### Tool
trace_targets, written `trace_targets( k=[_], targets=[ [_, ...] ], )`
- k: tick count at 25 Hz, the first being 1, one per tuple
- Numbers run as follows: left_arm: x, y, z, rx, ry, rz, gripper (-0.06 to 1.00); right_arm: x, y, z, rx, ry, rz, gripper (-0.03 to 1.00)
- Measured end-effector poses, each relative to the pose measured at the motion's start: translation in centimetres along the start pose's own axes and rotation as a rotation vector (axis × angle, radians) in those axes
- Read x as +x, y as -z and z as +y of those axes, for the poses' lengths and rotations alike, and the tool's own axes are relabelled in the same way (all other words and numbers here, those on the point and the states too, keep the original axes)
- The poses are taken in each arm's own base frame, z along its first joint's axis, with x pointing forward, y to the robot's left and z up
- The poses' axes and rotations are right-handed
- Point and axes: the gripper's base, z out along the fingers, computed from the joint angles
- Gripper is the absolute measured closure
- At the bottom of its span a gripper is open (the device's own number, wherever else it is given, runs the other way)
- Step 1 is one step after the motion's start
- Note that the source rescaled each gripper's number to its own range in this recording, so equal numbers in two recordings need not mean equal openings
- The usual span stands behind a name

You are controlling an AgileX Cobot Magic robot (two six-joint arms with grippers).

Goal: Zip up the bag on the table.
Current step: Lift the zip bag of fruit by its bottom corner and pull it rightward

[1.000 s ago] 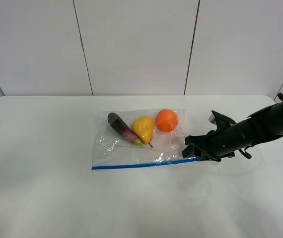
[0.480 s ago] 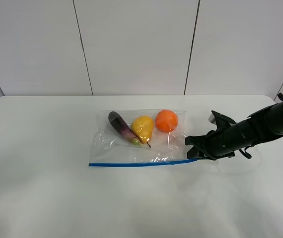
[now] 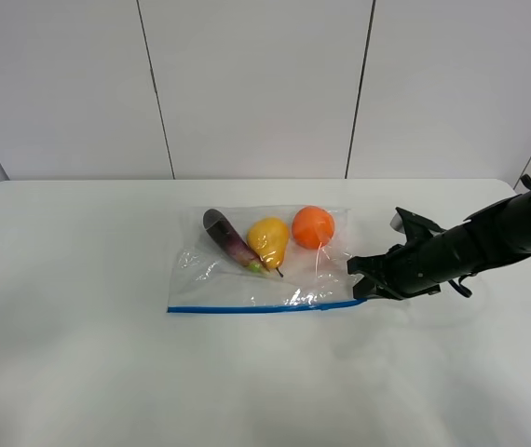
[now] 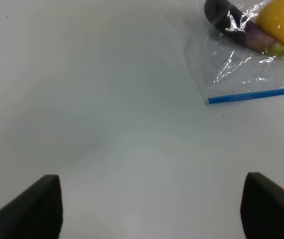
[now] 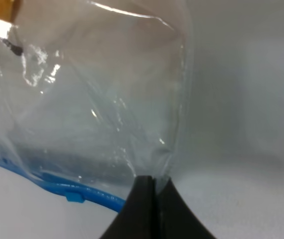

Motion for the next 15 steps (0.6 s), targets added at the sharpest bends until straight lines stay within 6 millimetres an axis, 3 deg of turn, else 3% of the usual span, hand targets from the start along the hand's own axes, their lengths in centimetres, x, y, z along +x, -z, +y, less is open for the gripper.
trace_targets(
  k=[6,15],
  targets=[
    [0.0,0.0,0.0,0.0,0.0,0.0,-0.06,0.0,0.1,0.1,-0.006,0.002,-0.001,0.97],
    [0.0,0.0,0.0,0.0,0.0,0.0,-0.06,-1.0,2.3,1.4,-0.028,0.039,-0.069,0.97]
  ],
)
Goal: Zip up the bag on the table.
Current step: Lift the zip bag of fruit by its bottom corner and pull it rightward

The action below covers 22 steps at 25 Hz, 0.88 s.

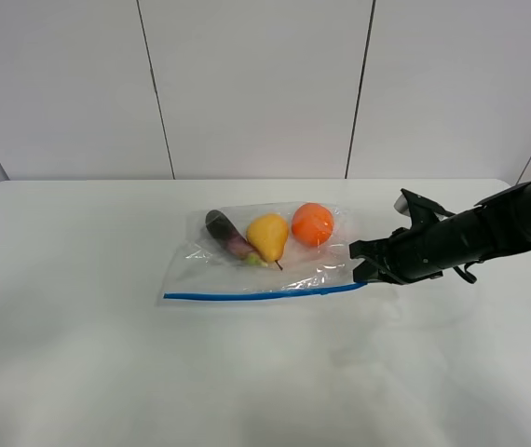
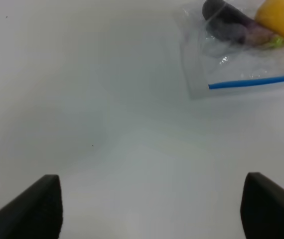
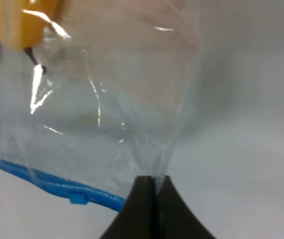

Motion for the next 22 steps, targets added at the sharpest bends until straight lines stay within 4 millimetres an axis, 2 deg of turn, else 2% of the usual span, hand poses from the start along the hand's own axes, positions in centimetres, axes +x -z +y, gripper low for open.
trace_targets(
  k=[15,22],
  targets=[
    [0.0,0.0,0.0,0.0,0.0,0.0,-0.06,-1.6,4.3,2.6,-0.04,0.071,-0.135,0.97],
    [0.0,0.0,0.0,0.0,-0.001,0.0,-0.06,-1.9,5.4,3.2,-0.045,0.088,-0.168,0.97]
  ],
)
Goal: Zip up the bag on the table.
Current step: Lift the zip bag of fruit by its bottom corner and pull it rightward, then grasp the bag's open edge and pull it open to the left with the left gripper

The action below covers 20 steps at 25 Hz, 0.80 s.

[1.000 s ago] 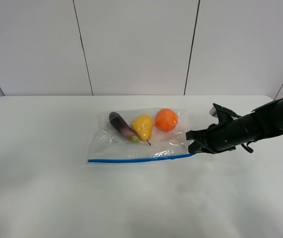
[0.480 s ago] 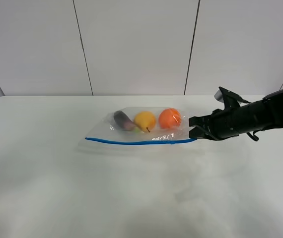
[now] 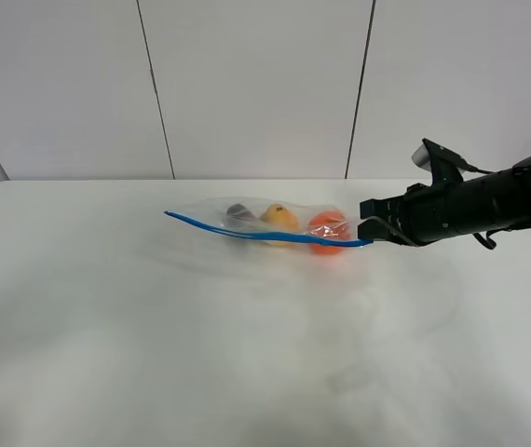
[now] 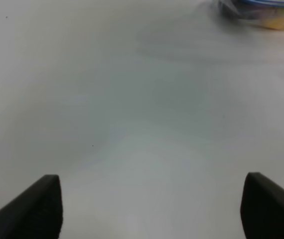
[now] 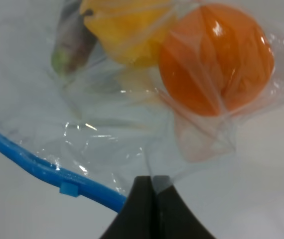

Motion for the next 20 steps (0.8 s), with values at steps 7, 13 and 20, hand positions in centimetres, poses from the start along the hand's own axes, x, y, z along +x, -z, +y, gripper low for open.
trace_targets(
  k=[7,13,20],
  targets=[
    [0.0,0.0,0.0,0.0,0.0,0.0,-0.06,-0.07,0.14,0.08,-0.001,0.002,-0.005,0.97],
    [0.0,0.0,0.0,0.0,0.0,0.0,-0.06,-0.07,0.14,0.08,-0.001,0.002,-0.005,0.97],
    [0.0,0.0,0.0,0.0,-0.001,0.0,-0.06,-0.07,0.14,0.08,-0.001,0.002,-0.005,0.97]
  ],
)
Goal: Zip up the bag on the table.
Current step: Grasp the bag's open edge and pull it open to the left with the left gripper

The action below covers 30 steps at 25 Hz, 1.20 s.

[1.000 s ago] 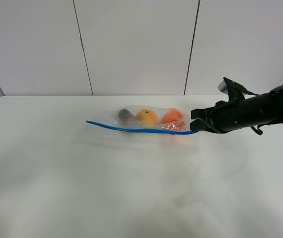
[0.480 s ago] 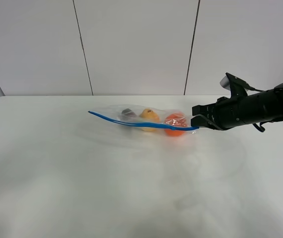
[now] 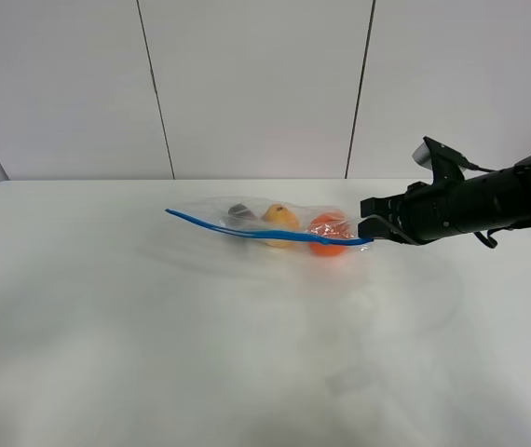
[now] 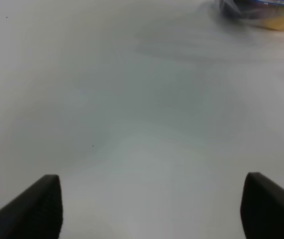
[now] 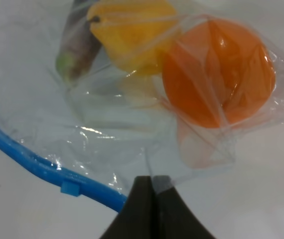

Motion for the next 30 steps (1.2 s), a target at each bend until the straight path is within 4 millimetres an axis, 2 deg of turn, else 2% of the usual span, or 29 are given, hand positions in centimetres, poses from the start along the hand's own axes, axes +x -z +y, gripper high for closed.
trace_targets(
  k=[5,12,30],
  targets=[
    [-0.1,0.0,0.0,-0.001,0.0,-0.005,-0.06,0.0,0.0,0.0,0.001,0.001,0.0,0.97],
    [-1.2,-0.1,0.1,-0.007,0.002,-0.056,-0.06,0.0,0.0,0.0,0.002,0.003,0.0,0.97],
    [-8.0,-4.4,1.3,-0.021,-0.023,-0.046,-0.06,0.0,0.0,0.0,0.002,0.003,0.001,0.97]
  ],
)
